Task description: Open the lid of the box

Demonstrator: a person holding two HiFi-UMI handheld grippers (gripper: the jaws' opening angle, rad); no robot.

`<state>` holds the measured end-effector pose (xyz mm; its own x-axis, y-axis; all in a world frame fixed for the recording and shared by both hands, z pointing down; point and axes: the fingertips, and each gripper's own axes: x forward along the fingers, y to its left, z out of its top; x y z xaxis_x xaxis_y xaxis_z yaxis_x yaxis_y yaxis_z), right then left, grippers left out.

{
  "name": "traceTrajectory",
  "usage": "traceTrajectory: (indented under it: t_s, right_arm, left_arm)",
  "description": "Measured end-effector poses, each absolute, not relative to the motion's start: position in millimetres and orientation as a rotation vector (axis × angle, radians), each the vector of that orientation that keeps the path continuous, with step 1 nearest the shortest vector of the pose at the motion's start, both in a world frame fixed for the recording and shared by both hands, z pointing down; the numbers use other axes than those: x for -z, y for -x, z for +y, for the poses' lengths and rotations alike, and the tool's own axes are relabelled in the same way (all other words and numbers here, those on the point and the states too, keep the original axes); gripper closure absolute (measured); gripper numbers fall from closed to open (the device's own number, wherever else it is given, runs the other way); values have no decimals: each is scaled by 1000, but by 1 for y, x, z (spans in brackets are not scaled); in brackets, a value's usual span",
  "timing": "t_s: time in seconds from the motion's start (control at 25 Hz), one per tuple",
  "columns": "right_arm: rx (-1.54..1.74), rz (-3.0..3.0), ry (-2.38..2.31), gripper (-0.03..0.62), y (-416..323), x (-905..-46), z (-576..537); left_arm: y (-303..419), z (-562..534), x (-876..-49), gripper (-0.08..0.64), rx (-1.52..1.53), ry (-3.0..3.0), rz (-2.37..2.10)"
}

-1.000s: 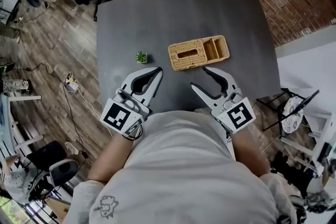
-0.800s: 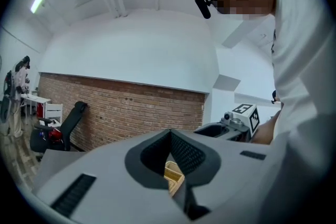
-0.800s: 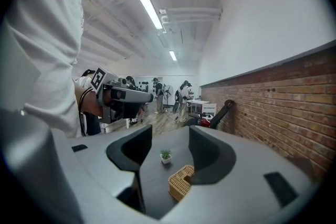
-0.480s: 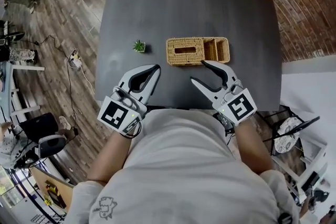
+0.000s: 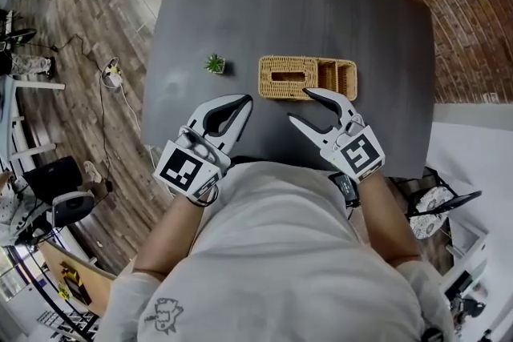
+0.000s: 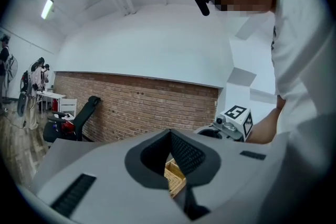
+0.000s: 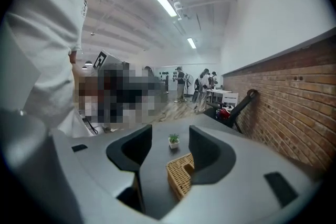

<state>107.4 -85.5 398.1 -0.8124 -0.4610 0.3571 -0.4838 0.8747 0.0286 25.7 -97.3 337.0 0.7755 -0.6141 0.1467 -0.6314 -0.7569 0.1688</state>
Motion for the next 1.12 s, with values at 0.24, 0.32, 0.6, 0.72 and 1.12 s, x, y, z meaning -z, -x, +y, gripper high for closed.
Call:
traceTrajectory:
  t_s: [0.24,0.32,0.6,0.72,1.12]
  right_arm:
    - [-166,-2657,-661,360,-92,-440,-106]
    - [-183,-2639,-635,359,-89,-451,-112]
    - [-164,-2524,-537,345,-85,-500,-123]
    - [-160,-2465,-496,342,-88,-528,-125]
    - [-148,-2351,-375,325,-87,-583,-122]
  left_arm:
    - [-24,-120,-355,549,-119,-2729,-947]
    - [-23,-127,-363,549,-131,-2719,-940]
    - [-20,-144,-394,549,-179,-2667,-914]
    - [-22,-149,-406,549,-207,-2661,-901]
    - [-28,-161,-452,549,-275,-2627,-846]
